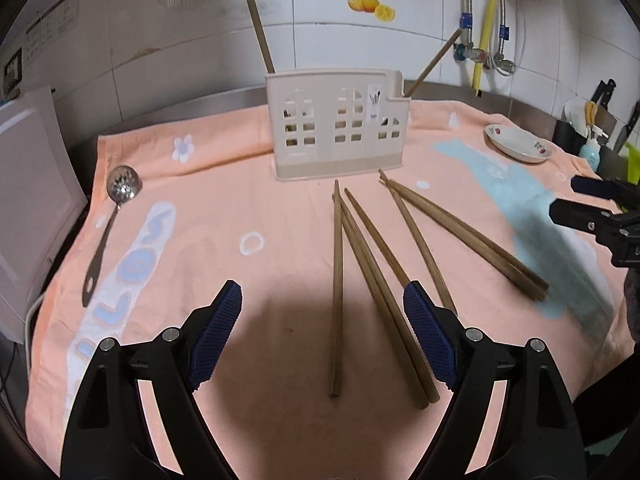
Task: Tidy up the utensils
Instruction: 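Withdraw both open grippers from the holder back over the chopsticks, then close the left gripper on a chopstick while the right gripper grasps another chopstick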
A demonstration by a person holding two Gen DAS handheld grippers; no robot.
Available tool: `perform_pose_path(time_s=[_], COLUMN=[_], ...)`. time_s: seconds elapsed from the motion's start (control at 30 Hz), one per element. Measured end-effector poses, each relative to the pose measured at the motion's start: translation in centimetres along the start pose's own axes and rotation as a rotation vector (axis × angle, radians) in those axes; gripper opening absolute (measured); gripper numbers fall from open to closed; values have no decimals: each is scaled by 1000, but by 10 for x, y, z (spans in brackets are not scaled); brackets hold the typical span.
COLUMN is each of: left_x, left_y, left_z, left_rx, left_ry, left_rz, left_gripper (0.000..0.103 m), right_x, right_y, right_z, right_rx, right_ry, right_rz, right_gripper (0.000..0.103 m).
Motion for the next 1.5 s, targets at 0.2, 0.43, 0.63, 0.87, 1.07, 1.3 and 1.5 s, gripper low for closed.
perform_pose_path(time_s=[0.2, 0.43, 0.63, 0.87, 1.07, 1.3, 1.5], left_x=[-17, -36, -45, -53, -54, -53, -52], left_y=[-1, -4, -6, -3, -4, -5, -6], left_z=[10, 21, 24, 28, 29, 29, 30], left_rx=[-5, 2, -4, 20, 8, 7, 3], left_ry=[56, 115, 135, 174, 181, 181, 180], left_rz=[19, 52, 61, 67, 57, 62, 64], left_gripper=[56, 26, 17, 15, 15, 15, 15], right_x=[-8, -14, -20, -23, -25, -33, -39], right_y=[0, 1, 4, 3, -3, -8, -6], right_z=[16, 26, 33, 36, 37, 44, 45], right_rx=[-12, -15, -11, -17, -34, -47, -35], right_ry=[37, 65, 86, 101, 112, 150, 165], right_rz=[4, 4, -1, -9, -7, -26, -41], right_gripper=[96, 96, 96, 95, 81, 59, 45])
Point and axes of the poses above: each gripper's, at about its wrist camera, not at the fingertips, and x roughly against the way its jaws point, y to its left, z to its underside, the point moved 10 cm from there along -x, roughly the way its jaws point, and after that the axes turned 1 degree about -z, right-handed, at the moved point
